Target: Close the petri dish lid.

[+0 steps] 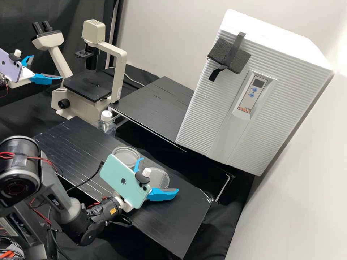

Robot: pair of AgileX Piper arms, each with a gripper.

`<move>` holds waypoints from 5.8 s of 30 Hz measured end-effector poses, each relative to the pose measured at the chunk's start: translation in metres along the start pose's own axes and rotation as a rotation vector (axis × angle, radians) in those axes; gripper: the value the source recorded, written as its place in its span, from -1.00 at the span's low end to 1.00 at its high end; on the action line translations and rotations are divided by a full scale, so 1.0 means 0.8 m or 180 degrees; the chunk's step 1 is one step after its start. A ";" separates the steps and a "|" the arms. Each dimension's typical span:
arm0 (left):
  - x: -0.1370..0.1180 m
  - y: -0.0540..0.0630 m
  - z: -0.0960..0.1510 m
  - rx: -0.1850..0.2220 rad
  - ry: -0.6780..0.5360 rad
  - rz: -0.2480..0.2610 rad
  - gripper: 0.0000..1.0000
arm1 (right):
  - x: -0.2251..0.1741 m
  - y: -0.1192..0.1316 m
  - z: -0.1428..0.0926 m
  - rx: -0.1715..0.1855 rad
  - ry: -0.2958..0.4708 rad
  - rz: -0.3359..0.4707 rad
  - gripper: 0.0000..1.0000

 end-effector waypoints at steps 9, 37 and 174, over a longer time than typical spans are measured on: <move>0.000 0.000 0.000 0.0000 0.0000 0.0000 1.00 | 0.000 -0.001 0.000 -0.0043 -0.0003 -0.0011 1.00; 0.000 0.000 0.000 0.0000 0.0000 0.0000 1.00 | 0.006 -0.008 0.005 -0.0251 -0.0037 -0.0048 -1.00; 0.000 0.000 0.000 0.0000 0.0000 0.0000 1.00 | 0.013 -0.082 -0.065 -0.0414 0.0711 -0.0547 -1.00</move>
